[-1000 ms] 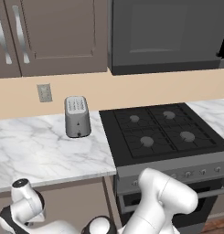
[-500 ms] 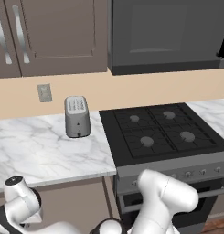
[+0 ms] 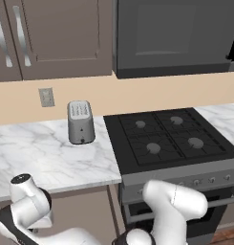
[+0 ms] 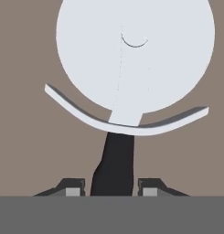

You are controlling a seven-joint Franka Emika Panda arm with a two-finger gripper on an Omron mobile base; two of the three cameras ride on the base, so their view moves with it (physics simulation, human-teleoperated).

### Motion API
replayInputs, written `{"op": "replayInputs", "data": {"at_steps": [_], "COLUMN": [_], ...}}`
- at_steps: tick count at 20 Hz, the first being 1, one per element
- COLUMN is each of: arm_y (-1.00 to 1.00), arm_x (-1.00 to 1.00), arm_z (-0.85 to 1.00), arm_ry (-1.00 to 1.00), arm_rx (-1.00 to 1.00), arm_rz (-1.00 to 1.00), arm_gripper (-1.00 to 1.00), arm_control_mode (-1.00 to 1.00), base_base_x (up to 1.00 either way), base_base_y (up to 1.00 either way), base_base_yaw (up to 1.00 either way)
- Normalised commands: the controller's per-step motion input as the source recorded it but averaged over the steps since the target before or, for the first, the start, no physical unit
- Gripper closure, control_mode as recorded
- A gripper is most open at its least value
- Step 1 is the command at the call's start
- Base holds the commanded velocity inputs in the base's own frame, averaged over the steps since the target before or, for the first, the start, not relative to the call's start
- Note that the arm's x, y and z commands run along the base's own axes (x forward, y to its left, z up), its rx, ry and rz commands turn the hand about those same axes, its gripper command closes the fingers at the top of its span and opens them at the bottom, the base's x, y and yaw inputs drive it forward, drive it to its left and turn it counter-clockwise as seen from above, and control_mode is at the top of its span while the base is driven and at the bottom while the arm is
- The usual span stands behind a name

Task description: Take the pizza cutter from the drawer on the left and place it on the dining counter for cutting.

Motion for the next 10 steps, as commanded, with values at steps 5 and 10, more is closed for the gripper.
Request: {"op": "replayInputs", "data": {"at_steps": [5,10], "arm_y": [-0.48,-0.53], "arm_x": [-0.36,-0.28], "arm_z": [0.77,0.76], "arm_ry": [0.00,0.00], "arm_rx": [0.00,0.00], "arm_rz": [0.00,0.00], "arm_gripper": [1.00,1.00], "arm_control_mode": [-1.00,-1.00], "base_base_x": [0.00,0.00], "base_base_y": [0.00,0.00], "base_base_yaw": [0.00,0.00]}}
